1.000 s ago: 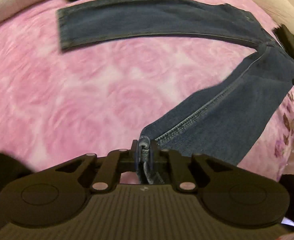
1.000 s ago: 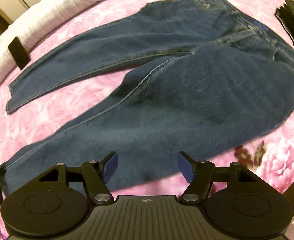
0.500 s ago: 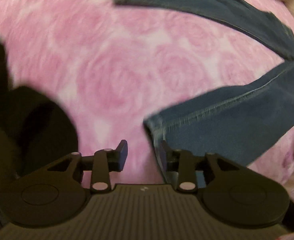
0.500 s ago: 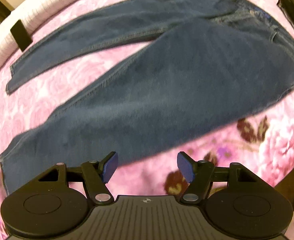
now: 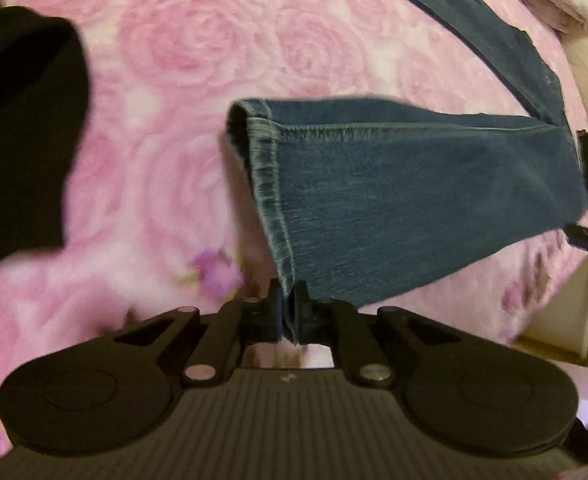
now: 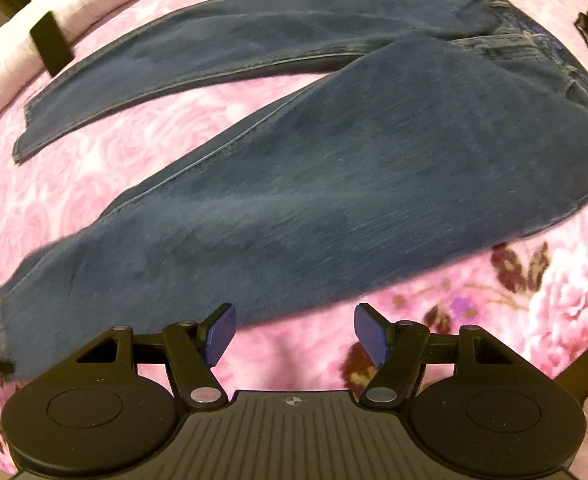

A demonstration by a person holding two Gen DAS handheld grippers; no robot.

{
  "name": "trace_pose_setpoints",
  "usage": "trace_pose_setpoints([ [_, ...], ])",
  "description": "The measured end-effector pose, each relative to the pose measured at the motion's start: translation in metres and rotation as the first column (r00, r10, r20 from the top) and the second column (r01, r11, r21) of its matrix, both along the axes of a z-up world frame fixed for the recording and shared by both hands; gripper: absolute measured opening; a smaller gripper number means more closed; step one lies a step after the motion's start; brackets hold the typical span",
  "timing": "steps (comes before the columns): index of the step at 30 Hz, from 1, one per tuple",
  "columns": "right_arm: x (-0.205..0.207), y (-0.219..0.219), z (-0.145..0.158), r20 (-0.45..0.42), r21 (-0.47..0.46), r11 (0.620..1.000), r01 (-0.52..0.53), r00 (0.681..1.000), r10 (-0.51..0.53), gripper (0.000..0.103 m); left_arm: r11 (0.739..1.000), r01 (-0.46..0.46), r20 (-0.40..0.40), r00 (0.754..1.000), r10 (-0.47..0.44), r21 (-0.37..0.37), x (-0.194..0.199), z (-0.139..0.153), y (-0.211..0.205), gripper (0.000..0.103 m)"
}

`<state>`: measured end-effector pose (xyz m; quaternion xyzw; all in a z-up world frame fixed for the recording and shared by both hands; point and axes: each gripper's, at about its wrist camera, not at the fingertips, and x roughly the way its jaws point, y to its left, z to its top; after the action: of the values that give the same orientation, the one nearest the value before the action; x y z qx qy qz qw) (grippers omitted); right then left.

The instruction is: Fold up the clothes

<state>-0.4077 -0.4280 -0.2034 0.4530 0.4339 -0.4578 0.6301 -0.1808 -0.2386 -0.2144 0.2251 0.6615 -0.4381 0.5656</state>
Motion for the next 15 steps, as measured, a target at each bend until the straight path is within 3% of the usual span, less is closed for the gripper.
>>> trace_pose_setpoints([
  [3,0.000,-0.005,0.003,0.006,-0.012,1.000,-0.004,1.000,0.004,0.068,0.987,0.097,0.060,0.993,-0.106,0.131,-0.008,0.001,0.010,0.000],
  [5,0.001,-0.008,0.002,0.013,-0.011,1.000,-0.006,1.000,0.007,0.068,0.977,0.096,0.085,0.990,-0.113,0.190,-0.004,-0.009,0.016,0.000],
  [9,-0.005,-0.023,0.010,0.033,-0.044,0.999,-0.013,0.999,0.014,0.068,0.989,0.015,0.146,0.989,-0.036,0.147,0.007,0.008,0.008,0.000],
  [15,-0.058,-0.073,0.020,0.015,-0.132,0.991,0.029,1.000,-0.027,0.068,0.997,0.065,0.239,0.969,-0.070,0.030,-0.023,0.037,-0.076,0.006],
])
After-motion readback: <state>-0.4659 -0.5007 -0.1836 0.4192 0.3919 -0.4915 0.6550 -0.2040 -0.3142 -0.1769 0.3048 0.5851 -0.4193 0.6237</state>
